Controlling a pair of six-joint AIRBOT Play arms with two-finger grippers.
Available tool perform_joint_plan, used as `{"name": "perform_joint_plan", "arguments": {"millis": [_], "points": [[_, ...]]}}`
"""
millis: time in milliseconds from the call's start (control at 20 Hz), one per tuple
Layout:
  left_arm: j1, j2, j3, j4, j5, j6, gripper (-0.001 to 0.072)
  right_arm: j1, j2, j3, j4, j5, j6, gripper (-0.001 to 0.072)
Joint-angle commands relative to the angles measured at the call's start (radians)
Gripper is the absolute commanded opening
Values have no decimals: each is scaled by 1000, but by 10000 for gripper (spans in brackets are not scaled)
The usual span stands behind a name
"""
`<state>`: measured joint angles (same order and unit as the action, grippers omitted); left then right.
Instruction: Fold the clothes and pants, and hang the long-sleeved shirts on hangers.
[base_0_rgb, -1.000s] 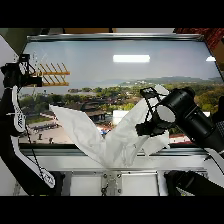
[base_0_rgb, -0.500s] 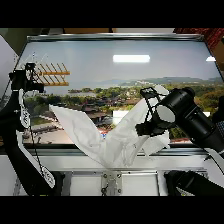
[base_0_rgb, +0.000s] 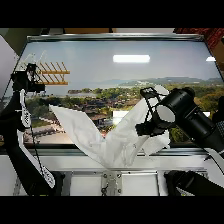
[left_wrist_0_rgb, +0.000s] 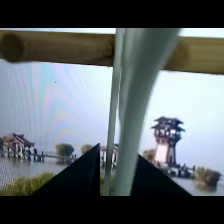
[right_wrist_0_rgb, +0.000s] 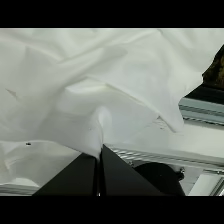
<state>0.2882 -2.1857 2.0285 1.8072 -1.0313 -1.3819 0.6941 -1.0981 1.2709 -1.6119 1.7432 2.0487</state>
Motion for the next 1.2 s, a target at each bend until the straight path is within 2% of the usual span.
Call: {"name": "perform_joint_plan", "arguments": {"millis": [0, 350, 950, 1150], "points": [[0, 1, 1, 0, -17, -2, 15, 1, 0, 0, 0, 0, 0, 22], [-11, 39, 1, 0, -89, -2, 11, 1, 0, 0, 0, 0, 0, 22], [-131, 291, 1, 61, -120, -13, 9, 1, -2, 0, 0, 0, 0, 22], [-194, 386, 1, 58, -202, -23, 10, 1, -2, 0, 0, 0, 0, 23]]}}
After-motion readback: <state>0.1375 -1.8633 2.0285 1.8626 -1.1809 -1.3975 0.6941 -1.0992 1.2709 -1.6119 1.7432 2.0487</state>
